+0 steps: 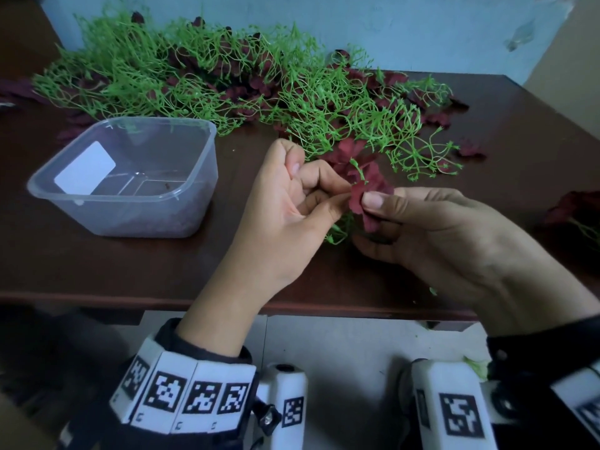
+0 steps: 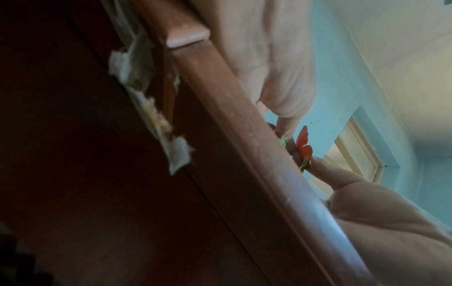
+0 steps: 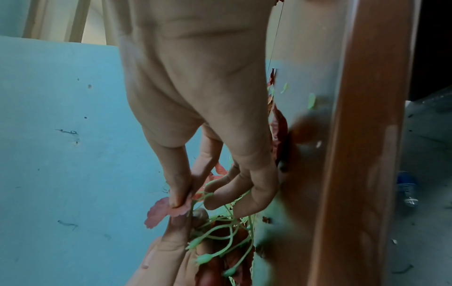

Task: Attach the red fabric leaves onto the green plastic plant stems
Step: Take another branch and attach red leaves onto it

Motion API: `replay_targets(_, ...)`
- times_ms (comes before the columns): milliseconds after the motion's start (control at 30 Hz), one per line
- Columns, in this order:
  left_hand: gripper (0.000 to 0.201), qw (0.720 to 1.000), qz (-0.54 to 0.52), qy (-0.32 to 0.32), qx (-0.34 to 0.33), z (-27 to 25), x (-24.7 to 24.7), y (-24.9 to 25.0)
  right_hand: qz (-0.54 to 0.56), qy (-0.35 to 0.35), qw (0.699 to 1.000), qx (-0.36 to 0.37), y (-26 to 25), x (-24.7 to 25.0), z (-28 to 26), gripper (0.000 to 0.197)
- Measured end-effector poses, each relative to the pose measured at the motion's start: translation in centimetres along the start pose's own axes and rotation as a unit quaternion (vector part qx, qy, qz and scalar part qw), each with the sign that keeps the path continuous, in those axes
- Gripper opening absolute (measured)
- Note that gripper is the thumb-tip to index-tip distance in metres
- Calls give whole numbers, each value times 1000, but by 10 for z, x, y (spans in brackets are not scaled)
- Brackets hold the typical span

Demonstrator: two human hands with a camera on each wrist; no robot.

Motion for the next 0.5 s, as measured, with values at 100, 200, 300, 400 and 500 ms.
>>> replay_targets(100,52,1000,2,-3,2,0,0,-1,-16,0,1000,-1,-1,0,0,13)
replay_targets(200,53,1000,12,6,-6,0,1,0,-21,8,1000,-2,-1,-1,-1,14)
replay_targets(300,54,999,26,19,-26,0,1,2,3,10,1000,-22,0,-1,0,9)
replay_targets(400,54,998,36,29,-47,-2,1,5,25,9,999,-44,1,-3,-1,22)
replay_targets(500,49,995,50,51,-68,-4,-1,9,73,12,997,-31,0,-6,-4,16)
Point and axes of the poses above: each hand's wrist, its own z-axis towards the middle knuckle, its own x-axis out of the back of the hand, y = z × x, the point moved 1 cm from there along z, towards the middle knuckle, and after that the axes turned 14 degrees about x, right-handed, at the moved point
